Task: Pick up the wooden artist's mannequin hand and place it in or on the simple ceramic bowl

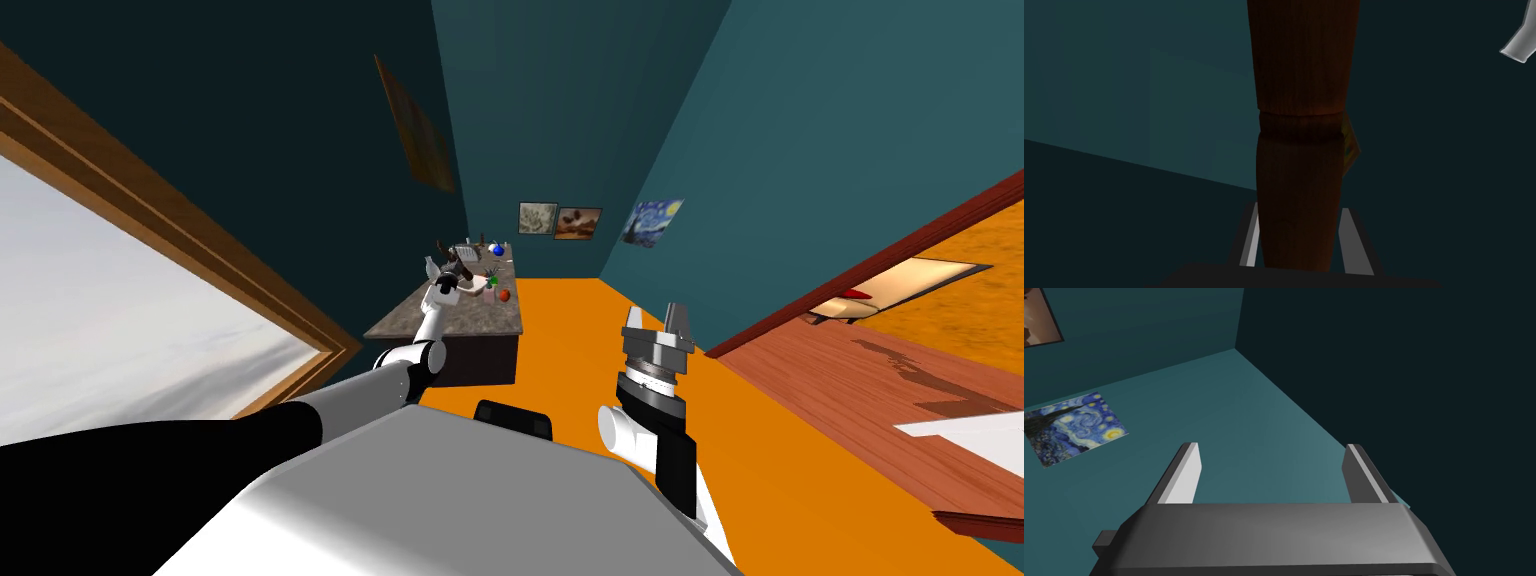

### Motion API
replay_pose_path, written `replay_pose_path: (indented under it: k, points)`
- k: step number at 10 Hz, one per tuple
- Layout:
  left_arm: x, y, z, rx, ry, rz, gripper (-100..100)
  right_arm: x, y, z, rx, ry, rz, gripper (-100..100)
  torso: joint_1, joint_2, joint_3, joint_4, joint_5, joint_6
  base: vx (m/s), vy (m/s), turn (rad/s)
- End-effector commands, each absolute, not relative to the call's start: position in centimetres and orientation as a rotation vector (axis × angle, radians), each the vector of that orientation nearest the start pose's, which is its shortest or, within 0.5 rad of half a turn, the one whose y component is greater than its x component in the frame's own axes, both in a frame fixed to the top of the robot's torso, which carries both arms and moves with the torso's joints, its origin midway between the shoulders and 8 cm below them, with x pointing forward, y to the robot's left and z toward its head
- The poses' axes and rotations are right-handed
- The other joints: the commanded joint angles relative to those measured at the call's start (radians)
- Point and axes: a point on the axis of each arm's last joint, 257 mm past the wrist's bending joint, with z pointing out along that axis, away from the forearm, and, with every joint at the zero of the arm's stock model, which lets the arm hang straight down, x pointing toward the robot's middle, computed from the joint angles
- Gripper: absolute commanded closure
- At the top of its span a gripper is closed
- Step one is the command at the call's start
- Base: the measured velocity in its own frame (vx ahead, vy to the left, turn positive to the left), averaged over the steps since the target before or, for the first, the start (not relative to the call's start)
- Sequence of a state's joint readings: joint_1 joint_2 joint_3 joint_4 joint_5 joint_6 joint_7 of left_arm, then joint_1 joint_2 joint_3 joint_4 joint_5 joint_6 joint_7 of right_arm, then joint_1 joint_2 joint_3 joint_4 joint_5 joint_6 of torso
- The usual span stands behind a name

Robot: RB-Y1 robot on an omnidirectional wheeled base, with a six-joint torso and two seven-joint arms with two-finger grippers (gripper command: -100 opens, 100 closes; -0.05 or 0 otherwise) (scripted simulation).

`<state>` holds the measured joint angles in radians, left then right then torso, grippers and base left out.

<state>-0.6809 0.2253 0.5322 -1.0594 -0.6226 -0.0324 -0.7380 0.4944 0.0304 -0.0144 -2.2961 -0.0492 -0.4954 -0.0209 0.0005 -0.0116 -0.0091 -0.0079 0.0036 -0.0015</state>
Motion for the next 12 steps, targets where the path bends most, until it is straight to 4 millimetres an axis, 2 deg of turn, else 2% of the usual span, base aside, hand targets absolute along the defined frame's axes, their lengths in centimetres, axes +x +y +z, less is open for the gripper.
replay_pose_path:
  k: [1, 5, 6, 7, 11, 12]
  points:
    - [67.6, 44.2, -4.9, -0.392, 1.319, 0.070, 100, 33.9, -29.2, 3.3, 0.701, 0.535, 1.343, 0, 0.000, 0.000, 0.000, 0.000, 0.000, 0.000, 0.192, 0.057, -0.135]
    - [67.2, 44.1, -10.3, -0.302, 1.428, 0.152, 100, 33.9, -29.2, 3.3, 0.701, 0.535, 1.343, 0, 0.005, 0.000, -0.001, -0.001, 0.000, 0.001, 0.187, 0.138, -0.153]
    - [67.4, 44.0, -9.3, -0.316, 1.412, 0.140, 100, 33.9, -29.2, 3.3, 0.701, 0.535, 1.343, 0, 0.005, 0.004, 0.002, 0.000, 0.000, 0.000, 0.039, 0.064, -0.029]
    - [67.3, 43.9, -9.6, -0.313, 1.417, 0.142, -100, 33.9, -29.2, 3.3, 0.701, 0.535, 1.343, 0, -0.001, 0.010, 0.006, 0.002, -0.002, -0.001, 0.012, 0.014, 0.001]
    - [67.3, 43.9, -9.6, -0.314, 1.418, 0.142, -100, 33.9, -29.2, 3.3, 0.701, 0.535, 1.343, 0, -0.007, 0.017, 0.010, 0.004, -0.004, -0.001, 0.002, 0.002, 0.000]
    - [67.3, 43.9, -9.6, -0.314, 1.418, 0.142, 0, 33.9, -29.2, 3.3, 0.701, 0.535, 1.343, 0, -0.007, 0.017, 0.010, 0.004, -0.004, 0.000, 0.000, 0.000, 0.000]
